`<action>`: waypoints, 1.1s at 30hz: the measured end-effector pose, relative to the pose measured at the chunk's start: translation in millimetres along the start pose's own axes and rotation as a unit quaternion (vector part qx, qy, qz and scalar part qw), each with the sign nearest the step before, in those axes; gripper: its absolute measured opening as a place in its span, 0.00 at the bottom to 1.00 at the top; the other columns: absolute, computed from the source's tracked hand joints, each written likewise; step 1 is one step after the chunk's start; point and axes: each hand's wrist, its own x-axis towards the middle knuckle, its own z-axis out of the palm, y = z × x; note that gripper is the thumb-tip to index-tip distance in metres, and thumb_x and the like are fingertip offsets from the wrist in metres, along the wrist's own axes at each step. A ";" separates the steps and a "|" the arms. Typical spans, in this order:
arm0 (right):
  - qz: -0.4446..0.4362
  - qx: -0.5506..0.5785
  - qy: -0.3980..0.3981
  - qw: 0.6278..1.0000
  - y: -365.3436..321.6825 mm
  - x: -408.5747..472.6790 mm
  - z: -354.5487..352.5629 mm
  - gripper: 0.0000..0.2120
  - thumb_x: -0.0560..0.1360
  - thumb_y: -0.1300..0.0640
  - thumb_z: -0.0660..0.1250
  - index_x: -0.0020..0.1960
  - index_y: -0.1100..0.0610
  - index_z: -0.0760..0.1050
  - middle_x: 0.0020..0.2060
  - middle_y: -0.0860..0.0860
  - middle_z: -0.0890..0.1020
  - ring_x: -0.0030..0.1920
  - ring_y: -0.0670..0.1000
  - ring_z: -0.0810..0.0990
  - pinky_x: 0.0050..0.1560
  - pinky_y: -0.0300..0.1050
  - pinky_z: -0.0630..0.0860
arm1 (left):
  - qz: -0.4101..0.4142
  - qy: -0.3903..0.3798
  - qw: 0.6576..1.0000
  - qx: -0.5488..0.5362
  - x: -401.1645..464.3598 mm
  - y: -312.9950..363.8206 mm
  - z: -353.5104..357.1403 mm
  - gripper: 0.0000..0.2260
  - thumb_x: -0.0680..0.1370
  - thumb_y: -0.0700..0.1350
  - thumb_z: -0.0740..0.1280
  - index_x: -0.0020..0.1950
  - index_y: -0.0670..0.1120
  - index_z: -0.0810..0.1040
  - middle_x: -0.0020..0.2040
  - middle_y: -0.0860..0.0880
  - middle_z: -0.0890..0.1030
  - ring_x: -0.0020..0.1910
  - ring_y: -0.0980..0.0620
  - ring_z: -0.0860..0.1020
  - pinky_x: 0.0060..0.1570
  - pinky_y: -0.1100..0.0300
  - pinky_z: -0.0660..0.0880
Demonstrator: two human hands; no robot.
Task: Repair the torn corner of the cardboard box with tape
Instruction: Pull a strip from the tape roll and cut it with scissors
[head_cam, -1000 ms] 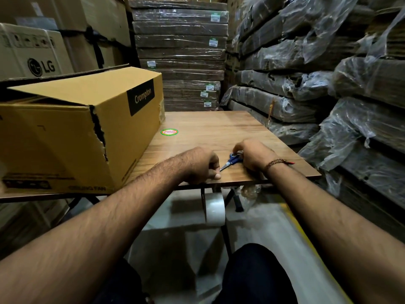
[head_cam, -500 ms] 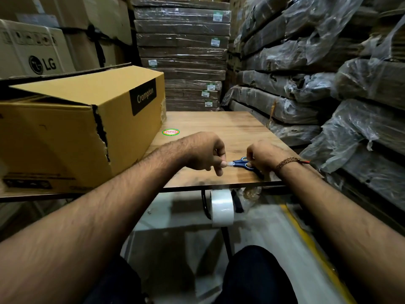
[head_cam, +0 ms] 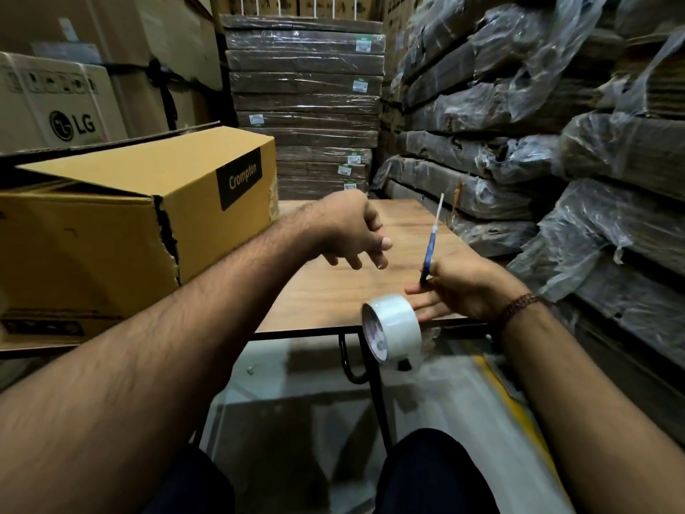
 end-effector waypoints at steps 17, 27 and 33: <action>-0.116 0.121 0.158 0.973 31.4 17.3 68.2 0.10 0.85 0.58 0.56 0.56 0.57 0.75 0.52 0.59 0.88 0.46 0.62 0.91 0.41 0.62 0.88 | 0.005 0.122 0.982 0.143 34.2 -10.2 -22.0 0.06 0.81 0.48 0.71 0.52 0.47 0.84 0.45 0.53 0.88 0.37 0.63 0.79 0.37 0.63 0.75; -0.205 0.075 0.140 0.966 6.6 28.0 11.3 0.11 0.86 0.68 0.61 0.67 0.69 0.75 0.53 0.61 0.80 0.41 0.51 0.82 0.37 0.40 0.87 | 0.092 0.121 0.980 0.126 39.8 -25.7 -24.5 0.02 0.81 0.48 0.71 0.50 0.51 0.80 0.42 0.55 0.86 0.42 0.62 0.83 0.39 0.63 0.77; -0.225 -0.008 0.072 0.972 -8.1 24.6 -22.2 0.06 0.85 0.69 0.63 0.58 0.68 0.78 0.43 0.58 0.79 0.39 0.51 0.81 0.38 0.41 0.86 | 0.109 0.131 0.974 0.151 47.8 -25.7 -32.2 0.02 0.81 0.47 0.71 0.49 0.51 0.80 0.41 0.56 0.86 0.39 0.65 0.80 0.37 0.65 0.72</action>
